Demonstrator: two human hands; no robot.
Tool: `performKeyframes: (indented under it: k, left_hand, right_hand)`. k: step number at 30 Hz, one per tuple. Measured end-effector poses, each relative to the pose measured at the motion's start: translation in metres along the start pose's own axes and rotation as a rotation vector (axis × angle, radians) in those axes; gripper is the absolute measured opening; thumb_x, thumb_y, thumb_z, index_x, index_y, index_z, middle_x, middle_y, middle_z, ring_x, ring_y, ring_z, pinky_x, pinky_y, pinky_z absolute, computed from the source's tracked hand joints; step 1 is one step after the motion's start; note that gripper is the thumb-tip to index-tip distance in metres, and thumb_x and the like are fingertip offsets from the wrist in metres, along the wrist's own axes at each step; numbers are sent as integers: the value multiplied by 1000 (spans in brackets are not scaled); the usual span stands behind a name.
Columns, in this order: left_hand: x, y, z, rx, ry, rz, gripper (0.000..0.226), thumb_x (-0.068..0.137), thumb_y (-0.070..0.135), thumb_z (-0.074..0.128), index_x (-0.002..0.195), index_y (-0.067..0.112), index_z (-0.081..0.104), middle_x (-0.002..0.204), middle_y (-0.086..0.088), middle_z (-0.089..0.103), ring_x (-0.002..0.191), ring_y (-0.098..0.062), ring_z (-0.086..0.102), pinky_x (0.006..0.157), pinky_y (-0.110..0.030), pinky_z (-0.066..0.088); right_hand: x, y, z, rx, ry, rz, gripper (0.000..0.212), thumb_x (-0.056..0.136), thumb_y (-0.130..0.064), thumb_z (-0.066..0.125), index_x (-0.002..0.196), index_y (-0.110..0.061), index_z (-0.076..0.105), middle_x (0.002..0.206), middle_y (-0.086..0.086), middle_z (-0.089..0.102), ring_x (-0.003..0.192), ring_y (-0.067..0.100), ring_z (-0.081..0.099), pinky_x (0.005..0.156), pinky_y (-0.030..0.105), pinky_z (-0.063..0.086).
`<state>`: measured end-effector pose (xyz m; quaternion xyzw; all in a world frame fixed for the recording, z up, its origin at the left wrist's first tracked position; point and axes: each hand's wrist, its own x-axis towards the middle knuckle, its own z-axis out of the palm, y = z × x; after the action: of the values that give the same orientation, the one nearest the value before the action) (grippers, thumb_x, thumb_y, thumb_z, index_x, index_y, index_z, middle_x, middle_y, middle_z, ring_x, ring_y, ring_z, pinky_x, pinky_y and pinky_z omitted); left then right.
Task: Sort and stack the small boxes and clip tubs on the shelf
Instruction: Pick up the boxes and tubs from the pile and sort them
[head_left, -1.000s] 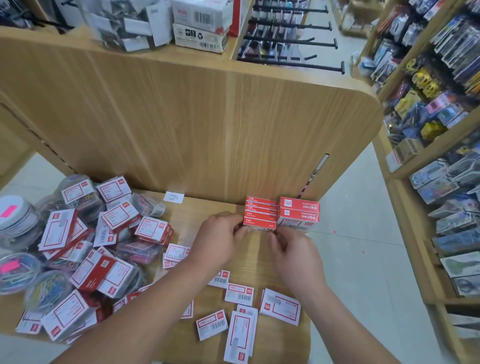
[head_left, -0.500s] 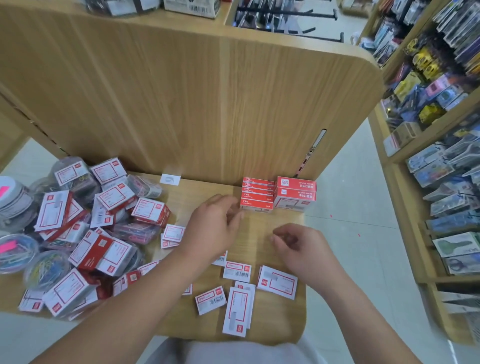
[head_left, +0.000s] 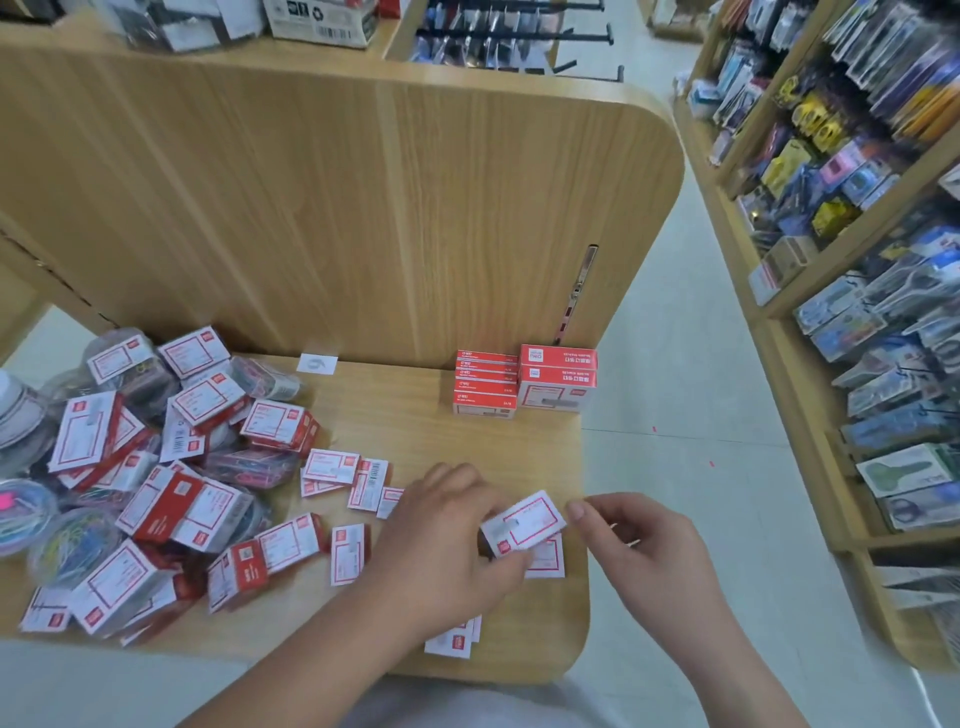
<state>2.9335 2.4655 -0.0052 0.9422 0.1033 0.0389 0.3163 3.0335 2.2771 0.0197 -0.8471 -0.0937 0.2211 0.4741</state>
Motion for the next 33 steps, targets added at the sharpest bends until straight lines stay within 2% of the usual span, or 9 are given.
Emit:
performKeyframes:
  k: [5, 8, 11, 15, 18, 22, 27, 30, 33]
  left_hand:
    - [-5, 20, -7, -237, 207, -215, 29, 76, 56, 75, 95, 39, 61, 99, 24, 58, 94, 4, 57, 71, -22, 50]
    - [-6, 27, -10, -311, 217, -183, 32, 80, 46, 76, 107, 42, 61, 107, 26, 57, 98, 4, 57, 75, -19, 49]
    - [-8, 16, -11, -219, 87, -85, 47, 84, 47, 68, 128, 42, 53, 114, 26, 54, 109, 3, 53, 87, -23, 49]
    - [-1, -18, -13, -144, 190, -193, 34, 88, 44, 65, 120, 33, 60, 105, 21, 57, 97, -1, 55, 82, -32, 52]
    - [13, -37, -19, -100, 210, -233, 30, 87, 41, 67, 113, 27, 67, 99, 15, 59, 91, -9, 57, 78, -33, 51]
    - [32, -50, -23, -39, 190, -226, 21, 88, 39, 65, 103, 25, 68, 92, 10, 59, 90, -14, 55, 76, -36, 52]
    - [51, -56, -18, 54, 155, -197, 15, 93, 41, 62, 90, 27, 65, 85, 9, 55, 88, -17, 56, 67, -33, 49]
    - [59, -60, -14, 91, 179, -186, 18, 97, 39, 60, 90, 25, 67, 85, 6, 57, 85, -19, 57, 63, -33, 48]
    - [65, -65, -12, 124, 186, -169, 24, 98, 40, 59, 87, 22, 69, 83, 4, 57, 83, -20, 57, 59, -31, 42]
  right_hand:
    - [-7, -40, 9, 201, -273, 22, 17, 90, -34, 73, 83, -20, 80, 69, -3, 73, 61, 7, 61, 59, 23, 49]
    - [1, -46, 23, 306, -174, 49, 12, 97, -17, 66, 88, -12, 71, 81, 10, 75, 64, 21, 70, 59, 33, 57]
    - [18, -42, 30, 250, -125, -59, 14, 101, -18, 58, 91, -26, 63, 89, 0, 73, 74, 30, 72, 66, 46, 62]
    - [50, -29, 40, -290, -101, -402, 15, 99, -22, 61, 99, -37, 64, 91, -16, 68, 77, 8, 63, 68, 28, 52]
    - [71, -27, 59, -496, -38, -502, 15, 94, -20, 66, 107, -27, 71, 102, -6, 67, 91, 19, 62, 71, 35, 51]
    - [80, -18, 77, -392, 32, -528, 27, 87, -7, 73, 109, -23, 75, 103, -9, 67, 92, 18, 64, 77, 27, 48]
    - [75, -8, 74, -228, 138, -255, 9, 87, -28, 77, 93, -29, 70, 91, -13, 64, 79, 1, 63, 73, 21, 52]
    - [81, -6, 77, -344, 97, -297, 2, 92, -30, 71, 91, -29, 73, 82, -13, 56, 76, 7, 57, 65, 19, 41]
    - [88, -6, 80, -418, 106, -321, 14, 97, -27, 63, 88, -20, 72, 76, -13, 46, 73, 17, 52, 59, 28, 35]
